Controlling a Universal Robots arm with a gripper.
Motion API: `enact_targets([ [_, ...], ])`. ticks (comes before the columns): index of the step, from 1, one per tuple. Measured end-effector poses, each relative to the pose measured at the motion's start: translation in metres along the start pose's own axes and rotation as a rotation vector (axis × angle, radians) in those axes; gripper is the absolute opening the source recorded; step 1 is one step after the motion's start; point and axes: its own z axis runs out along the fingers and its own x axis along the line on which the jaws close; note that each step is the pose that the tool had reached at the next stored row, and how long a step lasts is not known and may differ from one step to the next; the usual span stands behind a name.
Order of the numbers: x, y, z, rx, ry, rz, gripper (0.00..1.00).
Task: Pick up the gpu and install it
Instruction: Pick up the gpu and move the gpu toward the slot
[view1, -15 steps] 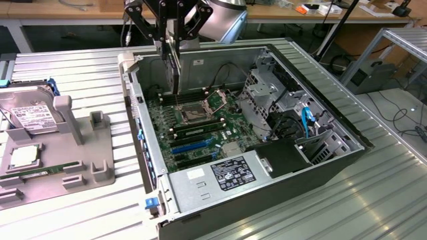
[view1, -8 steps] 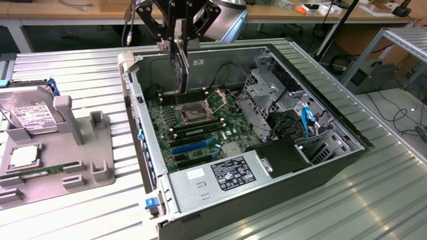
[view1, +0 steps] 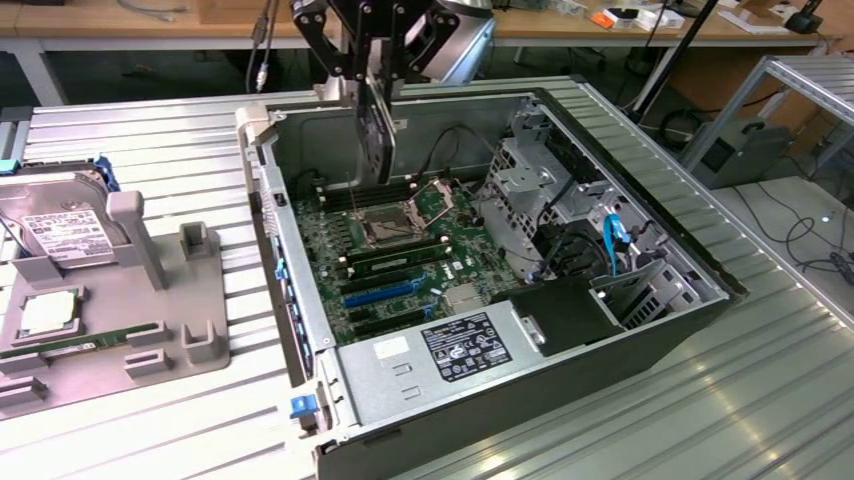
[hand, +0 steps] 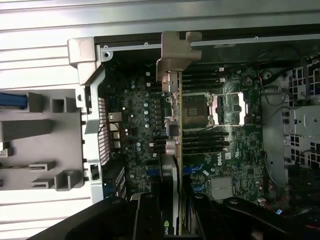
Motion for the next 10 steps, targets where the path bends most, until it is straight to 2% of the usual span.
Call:
enact_targets([
  [2, -0.0026, 0.0002, 0.0004, 0.003, -0.0003, 0.0, 0.27],
  [3, -0.0033, 0.0002, 0.0005, 0.0071, -0.0005, 0.0, 0.27],
  [5, -0.0053, 0.0004, 0.0008, 0.0224, -0.0017, -0.001, 0.27],
  [10, -0.0071, 0.0005, 0.0026, 0.025, -0.0019, -0.001, 0.27],
])
